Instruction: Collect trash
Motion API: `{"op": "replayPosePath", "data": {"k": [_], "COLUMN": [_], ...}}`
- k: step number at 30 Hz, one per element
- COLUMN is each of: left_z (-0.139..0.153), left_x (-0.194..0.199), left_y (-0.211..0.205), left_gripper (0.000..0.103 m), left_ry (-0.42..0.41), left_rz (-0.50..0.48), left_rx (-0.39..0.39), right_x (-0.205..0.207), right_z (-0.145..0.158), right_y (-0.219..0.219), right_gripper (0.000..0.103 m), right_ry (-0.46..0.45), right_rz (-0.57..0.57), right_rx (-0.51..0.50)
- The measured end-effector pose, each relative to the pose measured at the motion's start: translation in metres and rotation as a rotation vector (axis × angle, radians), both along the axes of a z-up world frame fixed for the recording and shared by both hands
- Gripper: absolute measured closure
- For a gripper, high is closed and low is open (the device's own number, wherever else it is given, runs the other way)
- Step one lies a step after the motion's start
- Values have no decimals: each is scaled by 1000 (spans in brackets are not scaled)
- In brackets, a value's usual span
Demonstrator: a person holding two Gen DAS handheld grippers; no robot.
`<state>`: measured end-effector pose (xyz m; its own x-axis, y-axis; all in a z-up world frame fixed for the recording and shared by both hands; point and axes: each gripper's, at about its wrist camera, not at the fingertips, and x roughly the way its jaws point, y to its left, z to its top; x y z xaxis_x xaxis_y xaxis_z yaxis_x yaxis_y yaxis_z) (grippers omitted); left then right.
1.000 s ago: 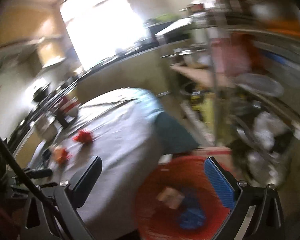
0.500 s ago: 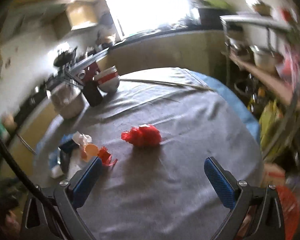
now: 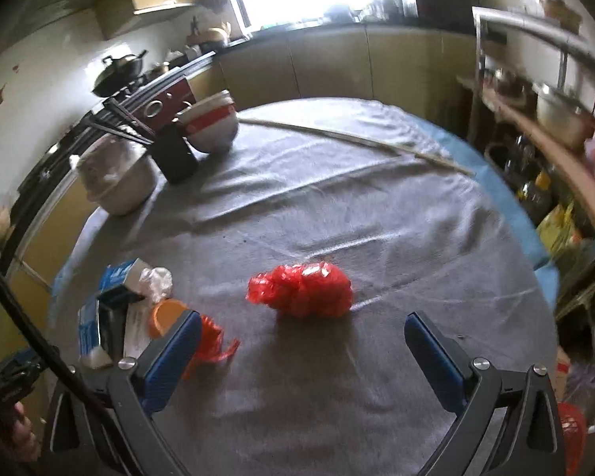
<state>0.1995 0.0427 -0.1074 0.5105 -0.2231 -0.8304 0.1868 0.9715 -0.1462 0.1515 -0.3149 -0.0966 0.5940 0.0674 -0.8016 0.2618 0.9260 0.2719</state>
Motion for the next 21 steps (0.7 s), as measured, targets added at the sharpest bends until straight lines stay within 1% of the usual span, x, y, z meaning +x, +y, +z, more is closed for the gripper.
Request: {"op": "replayPosePath", "data": {"k": [1,3,6,7,8,9,10,11,13,15,21], "left_z": [-2,-6,-8,-10,-12,-15,-17,-19,-21,-24,-33], "left_x": [9,20,32,36,39,42,44,46,47,48,51], "left_y": [-3,-8,-17,-19,-20,-23,-25,-27,-31,-34,-35], "left_gripper": [38,38,38,38,38,38,38,38,38,38,38], "left_ry": [20,48,60,75,87,107,120,128,133,143,167], "left_rz": [18,45,66,70,71,72,76,82,82,80,94], "left_rx": [-4,6,30,31,27,27,34,42,49,47,57], "right_x": [8,20,37,44,48,53,57,61,67,69,65], "right_z": [-2,-6,-11,-15,-18,-23,-28,-35,-44,-50,-51], "right_y": [-5,-13,-17,-16,-15,-14,-13,-11,-8,-7,-5], "right_gripper": [0,0,1,5,14,19,27,32,36,41,45], "right_ry": [19,44,74,103,120,145,170,198,229,240,201], "right_rz": [-8,-39,-63,-65,-65,-64,-63,-62,-66,-71,-78], "right_rx": [36,75,123,119,119,122,125,126,103,89,75]}}
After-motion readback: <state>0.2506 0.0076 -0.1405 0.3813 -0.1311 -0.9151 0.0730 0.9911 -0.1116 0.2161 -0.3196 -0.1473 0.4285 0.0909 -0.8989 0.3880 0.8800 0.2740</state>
